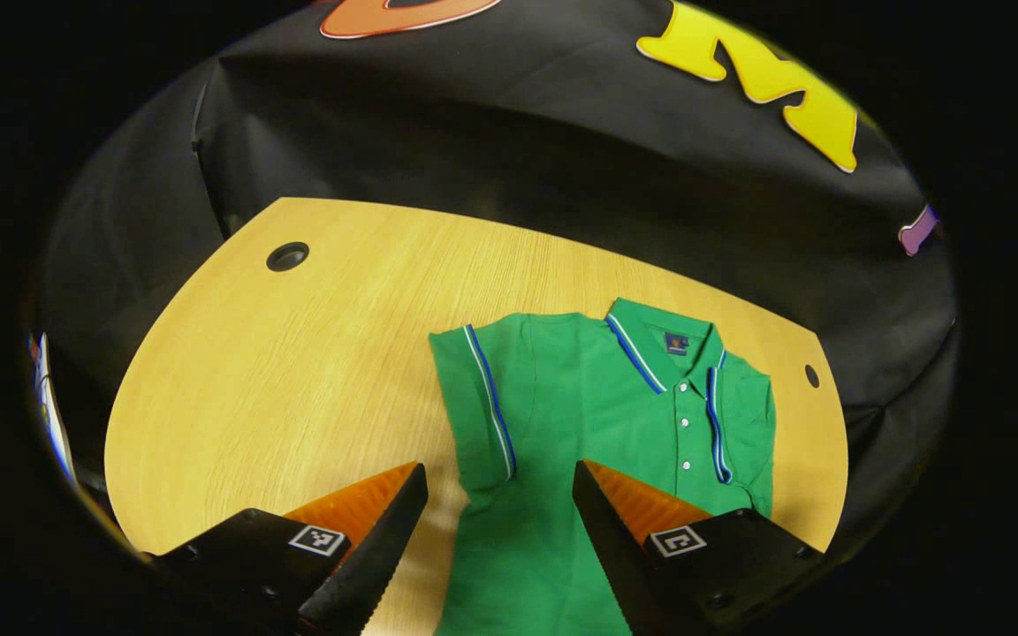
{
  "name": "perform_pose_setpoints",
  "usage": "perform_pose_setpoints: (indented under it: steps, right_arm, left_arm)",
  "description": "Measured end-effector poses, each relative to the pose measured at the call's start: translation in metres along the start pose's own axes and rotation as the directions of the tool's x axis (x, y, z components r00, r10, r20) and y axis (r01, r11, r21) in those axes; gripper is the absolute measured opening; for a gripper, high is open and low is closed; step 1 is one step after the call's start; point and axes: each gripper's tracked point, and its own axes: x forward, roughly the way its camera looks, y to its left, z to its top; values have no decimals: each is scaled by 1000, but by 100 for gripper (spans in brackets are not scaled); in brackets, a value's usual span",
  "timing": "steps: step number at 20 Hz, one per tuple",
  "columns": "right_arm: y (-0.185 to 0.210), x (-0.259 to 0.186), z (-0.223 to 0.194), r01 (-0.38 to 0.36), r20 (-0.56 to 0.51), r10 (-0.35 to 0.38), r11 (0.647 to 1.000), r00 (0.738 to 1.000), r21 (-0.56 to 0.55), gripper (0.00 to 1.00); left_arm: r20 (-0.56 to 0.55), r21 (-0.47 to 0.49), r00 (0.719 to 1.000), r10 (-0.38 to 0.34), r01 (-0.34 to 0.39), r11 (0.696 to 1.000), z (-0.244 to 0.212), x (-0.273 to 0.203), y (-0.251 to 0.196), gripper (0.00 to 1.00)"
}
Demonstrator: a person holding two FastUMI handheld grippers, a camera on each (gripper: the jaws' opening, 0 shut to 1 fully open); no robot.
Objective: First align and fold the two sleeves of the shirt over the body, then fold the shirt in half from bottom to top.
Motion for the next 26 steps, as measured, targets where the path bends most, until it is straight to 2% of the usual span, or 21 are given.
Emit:
perform_pose_setpoints:
  steps: [4,11,13,15,16,17,18,19,20,23,24,26]
  right_arm:
    - [-5,2,-15,8,-44,-8,1000,999,-5,96]
    - [16,13,-20,-46,-73,45,999,996,-7,96]
    - [20,16,-18,-59,-71,58,998,996,-11,96]
    - [22,20,-16,-62,-71,62,998,996,-5,96]
    - [23,22,-16,-64,-75,64,998,995,3,96]
    - [25,23,-18,-67,-80,68,998,995,12,96]
    - [26,24,-19,-68,-84,70,997,994,21,95]
    - [26,25,-19,-70,-86,72,997,994,27,95]
    - [27,26,-19,-71,-86,73,997,994,31,95]
    - [27,27,-18,-62,-77,62,998,995,13,96]
    - [27,27,-16,-62,-70,63,998,996,13,95]
    - [29,26,-13,-64,-57,64,998,996,15,96]
  left_arm:
    - [-61,34,997,41,-39,999,2,30,10,100]
    - [-122,29,991,60,-56,998,9,64,13,99]
    - [-140,44,987,77,-72,996,9,69,17,91]
    - [-168,61,982,81,-71,996,5,71,20,77]
    - [-179,68,980,92,-81,994,4,72,23,60]
    - [-184,71,978,93,-81,994,3,75,23,60]
    - [-190,77,977,101,-87,993,2,75,24,42]
    - [-196,82,974,110,-96,992,2,73,29,36]
    - [-199,80,974,104,-90,993,4,72,29,25]
    - [-208,85,975,72,-56,995,3,69,26,16]
    - [-205,83,976,70,-54,995,4,67,27,9]
    - [-194,83,980,44,-28,996,9,61,21,6]
